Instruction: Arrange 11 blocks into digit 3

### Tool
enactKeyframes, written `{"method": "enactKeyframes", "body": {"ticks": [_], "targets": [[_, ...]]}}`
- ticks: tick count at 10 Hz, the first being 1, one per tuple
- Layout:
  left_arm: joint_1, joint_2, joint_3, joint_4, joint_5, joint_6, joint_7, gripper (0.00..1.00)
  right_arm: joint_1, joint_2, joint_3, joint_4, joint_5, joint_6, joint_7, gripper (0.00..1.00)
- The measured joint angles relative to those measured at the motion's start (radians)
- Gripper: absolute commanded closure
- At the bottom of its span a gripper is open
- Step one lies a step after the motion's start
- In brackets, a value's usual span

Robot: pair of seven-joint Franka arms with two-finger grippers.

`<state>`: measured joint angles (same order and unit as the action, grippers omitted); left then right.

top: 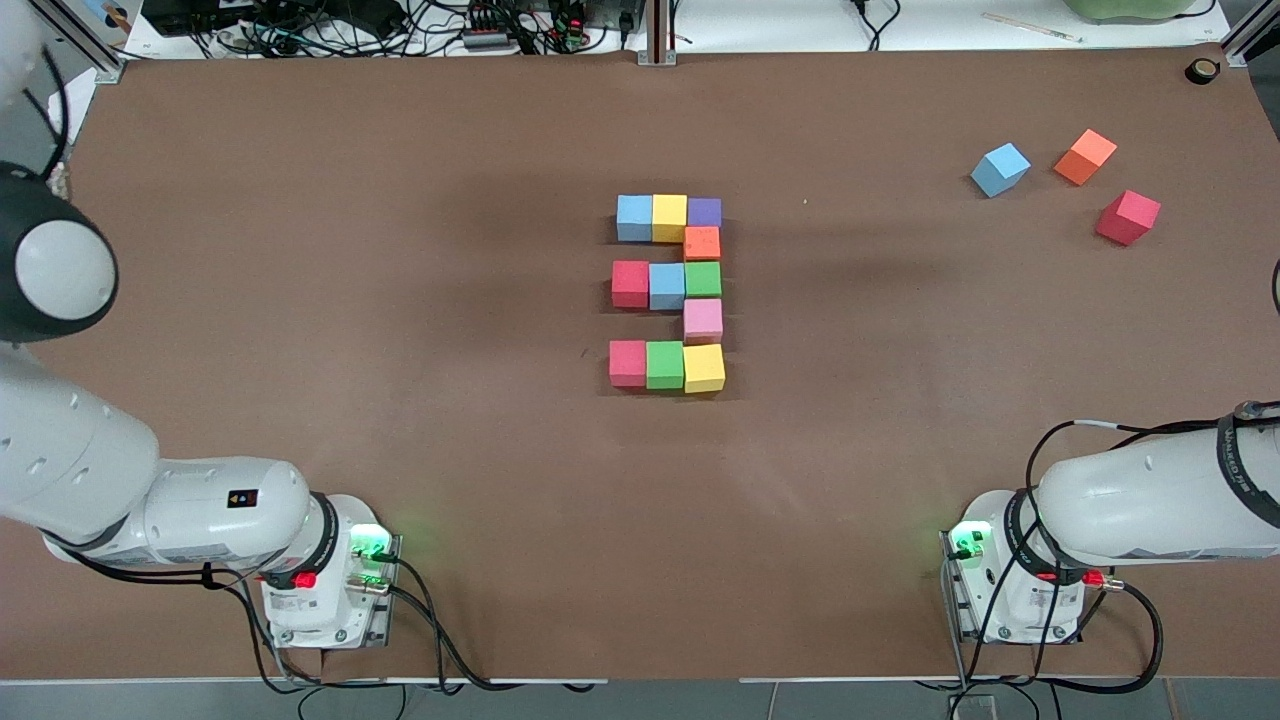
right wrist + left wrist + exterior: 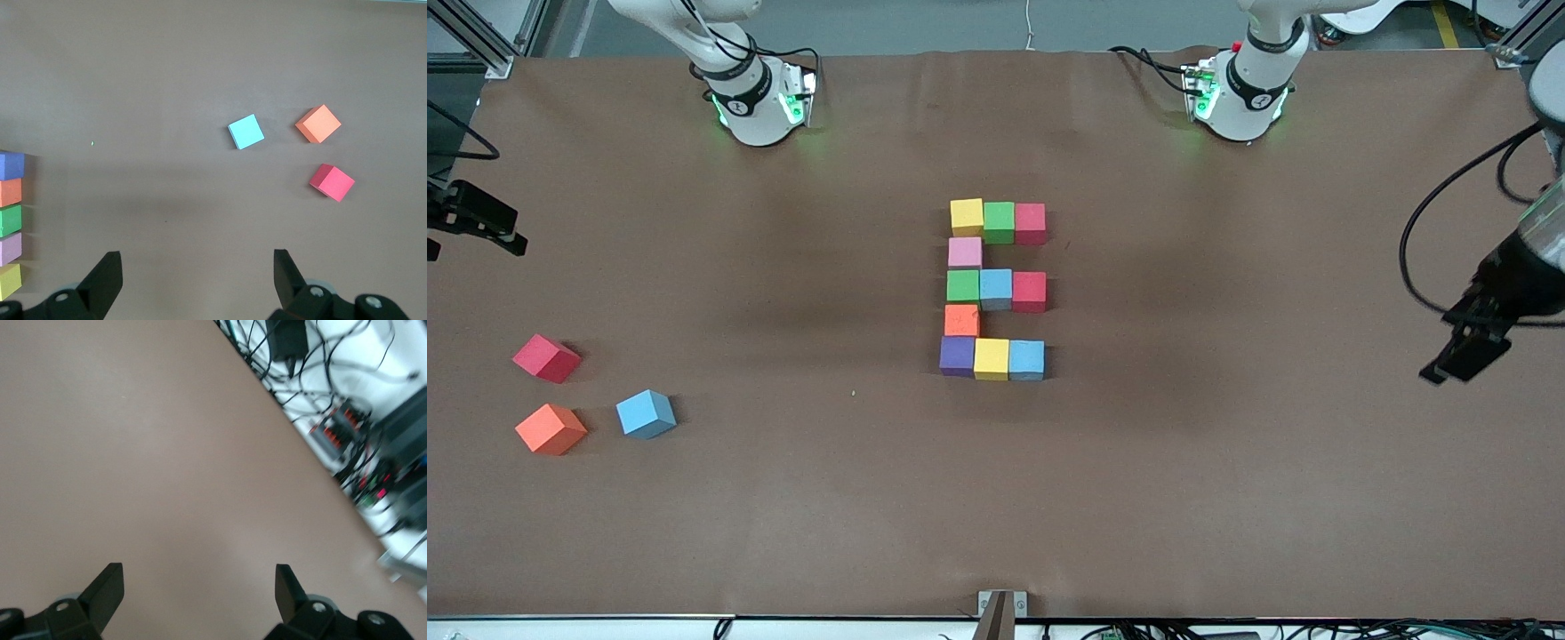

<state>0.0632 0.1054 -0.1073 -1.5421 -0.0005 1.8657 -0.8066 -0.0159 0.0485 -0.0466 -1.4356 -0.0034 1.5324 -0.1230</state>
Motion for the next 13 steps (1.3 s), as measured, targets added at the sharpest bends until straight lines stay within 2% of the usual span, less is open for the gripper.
{"method": "enactKeyframes", "body": {"ticks": [2,4,6,10,13], "targets": [[-0.013,-0.077,0.064,-0.038,-0.001,-0.084,0.25,0.0,0.0,0.0,0.0,0.0,0.0,0.0,0.0,0.0],[-0.095,-0.124,0.165,-0.059,-0.003,-0.123,0.414,0.0,0.0,0.0,0.0,0.0,0.0,0.0,0.0,0.0],[-0.112,-0.142,0.166,-0.065,-0.004,-0.129,0.581,0.0,0.0,0.0,0.0,0.0,0.0,-0.001,0.0,0.0],[-0.102,-0.144,0.165,-0.058,-0.034,-0.155,0.738,0.0,0.0,0.0,0.0,0.0,0.0,-0.002,0.0,0.0],[-0.098,-0.161,0.164,-0.042,-0.029,-0.346,0.802,0.0,0.0,0.0,0.0,0.0,0.0,-0.003,0.0,0.0]]}}
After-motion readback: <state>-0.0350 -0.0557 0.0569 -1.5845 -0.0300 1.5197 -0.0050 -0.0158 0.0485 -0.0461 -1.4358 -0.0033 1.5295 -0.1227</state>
